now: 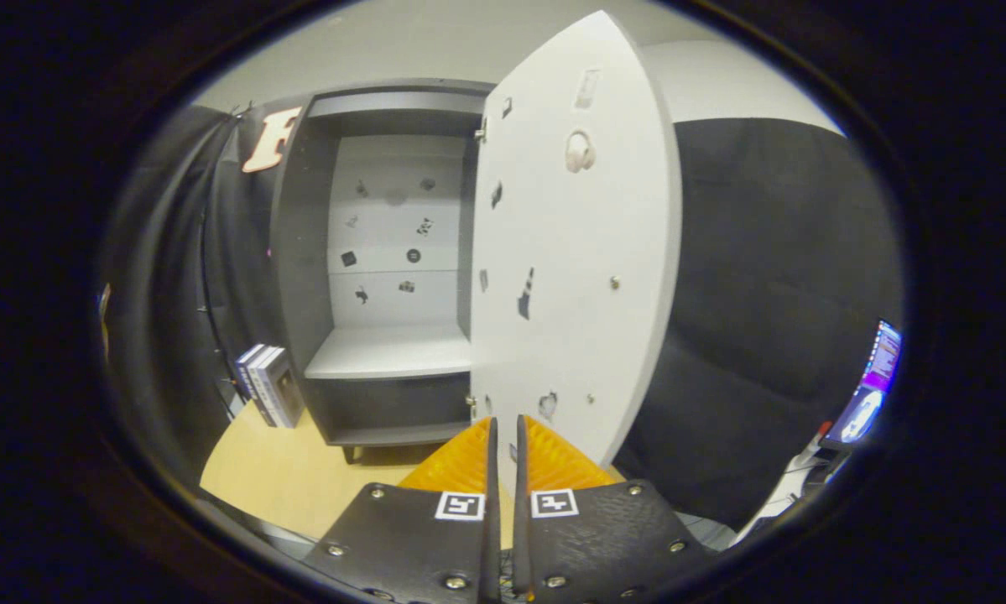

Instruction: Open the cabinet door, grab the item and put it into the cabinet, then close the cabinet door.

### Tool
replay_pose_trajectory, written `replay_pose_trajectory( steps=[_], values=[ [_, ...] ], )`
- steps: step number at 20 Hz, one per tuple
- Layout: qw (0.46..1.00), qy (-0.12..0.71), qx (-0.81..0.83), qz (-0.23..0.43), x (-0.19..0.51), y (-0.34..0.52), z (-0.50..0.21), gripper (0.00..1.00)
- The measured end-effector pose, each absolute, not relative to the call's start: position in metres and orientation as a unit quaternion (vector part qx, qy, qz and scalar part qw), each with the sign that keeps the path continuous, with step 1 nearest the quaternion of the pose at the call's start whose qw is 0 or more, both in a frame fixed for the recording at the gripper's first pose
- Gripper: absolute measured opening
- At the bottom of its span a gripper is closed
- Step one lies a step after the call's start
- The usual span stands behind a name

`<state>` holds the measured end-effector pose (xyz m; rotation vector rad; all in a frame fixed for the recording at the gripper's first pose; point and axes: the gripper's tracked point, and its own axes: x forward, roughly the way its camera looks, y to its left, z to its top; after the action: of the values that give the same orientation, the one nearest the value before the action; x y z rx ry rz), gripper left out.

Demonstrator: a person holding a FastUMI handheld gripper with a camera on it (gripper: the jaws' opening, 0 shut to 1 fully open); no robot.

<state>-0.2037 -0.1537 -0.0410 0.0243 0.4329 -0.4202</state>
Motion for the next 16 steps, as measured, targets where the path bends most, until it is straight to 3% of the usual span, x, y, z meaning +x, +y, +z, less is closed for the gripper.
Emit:
replay_pose_trajectory(
  steps=[7, 16],
  values=[
    [0.959, 0.258, 0.028, -0.113, -0.184, -0.101, -0.105, 0.06],
    [0.926, 0.377, -0.006, -0.019, -0.176, -0.062, -0.246, 0.06]
  ],
)
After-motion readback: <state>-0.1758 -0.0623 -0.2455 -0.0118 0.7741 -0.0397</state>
